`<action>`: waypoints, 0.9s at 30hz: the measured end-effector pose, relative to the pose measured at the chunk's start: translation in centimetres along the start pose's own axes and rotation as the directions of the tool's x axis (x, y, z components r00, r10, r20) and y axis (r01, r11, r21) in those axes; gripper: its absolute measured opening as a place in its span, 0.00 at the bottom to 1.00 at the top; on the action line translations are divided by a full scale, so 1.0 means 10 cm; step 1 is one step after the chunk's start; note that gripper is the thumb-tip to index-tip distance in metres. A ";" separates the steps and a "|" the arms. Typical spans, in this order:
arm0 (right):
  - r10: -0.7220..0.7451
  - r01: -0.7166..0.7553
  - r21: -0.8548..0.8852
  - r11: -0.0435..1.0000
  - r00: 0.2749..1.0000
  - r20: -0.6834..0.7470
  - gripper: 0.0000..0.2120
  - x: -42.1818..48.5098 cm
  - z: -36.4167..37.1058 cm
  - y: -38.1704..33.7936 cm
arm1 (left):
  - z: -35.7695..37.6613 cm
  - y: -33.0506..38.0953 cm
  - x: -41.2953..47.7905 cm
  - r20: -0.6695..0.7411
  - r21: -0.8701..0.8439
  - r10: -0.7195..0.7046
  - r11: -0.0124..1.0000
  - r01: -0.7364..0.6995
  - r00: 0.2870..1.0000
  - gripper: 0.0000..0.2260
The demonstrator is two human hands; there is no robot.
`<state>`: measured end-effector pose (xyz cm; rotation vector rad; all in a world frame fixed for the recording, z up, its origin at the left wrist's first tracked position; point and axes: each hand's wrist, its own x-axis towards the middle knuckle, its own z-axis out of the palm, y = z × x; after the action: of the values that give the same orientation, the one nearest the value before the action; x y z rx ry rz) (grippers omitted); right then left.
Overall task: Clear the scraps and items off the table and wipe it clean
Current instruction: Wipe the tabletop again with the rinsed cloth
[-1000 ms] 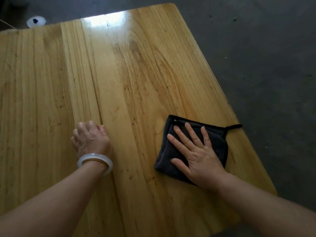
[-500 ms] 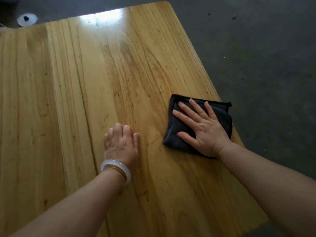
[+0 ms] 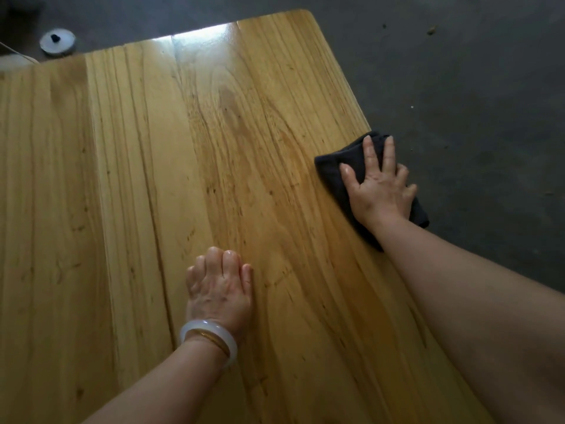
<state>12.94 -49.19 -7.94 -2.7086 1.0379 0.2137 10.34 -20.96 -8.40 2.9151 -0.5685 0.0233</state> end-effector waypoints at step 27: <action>0.092 -0.092 -0.040 0.995 0.996 -0.010 0.32 -1.64 0.17 0.94 | -0.03 0.06 0.01 0.071 0.025 -0.035 0.999 0.033 0.997 0.10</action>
<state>-5.57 -45.08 -7.58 -2.7016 1.1743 0.2420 10.20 -21.44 -8.00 2.9581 -0.5327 -0.0799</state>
